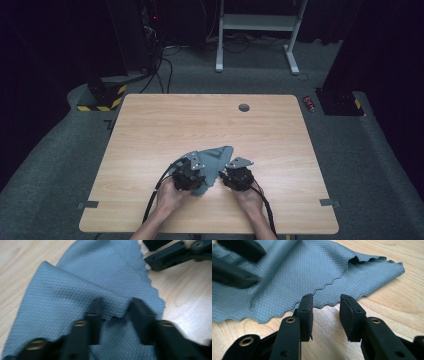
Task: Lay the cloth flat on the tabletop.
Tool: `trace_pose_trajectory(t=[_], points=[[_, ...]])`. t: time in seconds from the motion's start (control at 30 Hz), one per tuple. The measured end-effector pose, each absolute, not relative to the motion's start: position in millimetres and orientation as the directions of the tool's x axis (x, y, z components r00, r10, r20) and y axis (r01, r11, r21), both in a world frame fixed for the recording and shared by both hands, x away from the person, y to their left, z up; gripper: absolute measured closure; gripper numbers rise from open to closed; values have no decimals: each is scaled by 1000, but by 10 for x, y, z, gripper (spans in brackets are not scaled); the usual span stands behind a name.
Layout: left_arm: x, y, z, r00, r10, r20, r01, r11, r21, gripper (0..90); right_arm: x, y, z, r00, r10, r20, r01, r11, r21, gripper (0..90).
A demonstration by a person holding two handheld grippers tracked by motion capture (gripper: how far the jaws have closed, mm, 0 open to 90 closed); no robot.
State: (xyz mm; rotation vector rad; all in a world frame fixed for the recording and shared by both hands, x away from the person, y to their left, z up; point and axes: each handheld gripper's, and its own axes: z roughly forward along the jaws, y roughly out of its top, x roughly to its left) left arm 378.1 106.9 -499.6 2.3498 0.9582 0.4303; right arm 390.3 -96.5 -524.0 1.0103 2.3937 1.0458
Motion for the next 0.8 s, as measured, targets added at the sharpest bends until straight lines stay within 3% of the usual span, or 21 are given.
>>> trace_pose_trajectory(t=[0.07, 0.1, 0.27, 0.4, 0.43, 0.57, 0.67, 0.8], points=[[3813, 1052, -5007, 693, 716, 81, 539, -591, 601, 860, 3904, -966, -5240, -691, 722, -24, 473, 477, 741, 631], [3843, 1056, -4991, 689, 722, 67, 547, -579, 605, 900, 3903, -965, -5240, -691, 722, -24, 473, 477, 741, 630], [3889, 1113, -4869, 671, 740, 56, 544, -542, 641, 900, 3903, -965, -5239, -692, 722, -24, 473, 478, 740, 631], [3894, 1178, -4769, 666, 746, -27, 564, -479, 672, 900, 3902, -965, -5239, -692, 722, -24, 473, 478, 740, 631], [3870, 1157, -4793, 664, 746, -43, 578, -476, 663, 796, 3902, -964, -5239, -692, 722, -24, 473, 478, 740, 631], [3823, 1061, -4913, 678, 735, -19, 576, -514, 635, 602, 3902, -964, -5239, -692, 721, -24, 473, 479, 740, 630], [3832, 977, -4969, 680, 733, 14, 576, -546, 608, 578, 3903, -964, -5239, -692, 721, -25, 472, 479, 740, 631], [3853, 924, -4984, 676, 735, 63, 569, -574, 589, 668, 3902, -964, -5239, -692, 722, -24, 473, 478, 740, 630]])
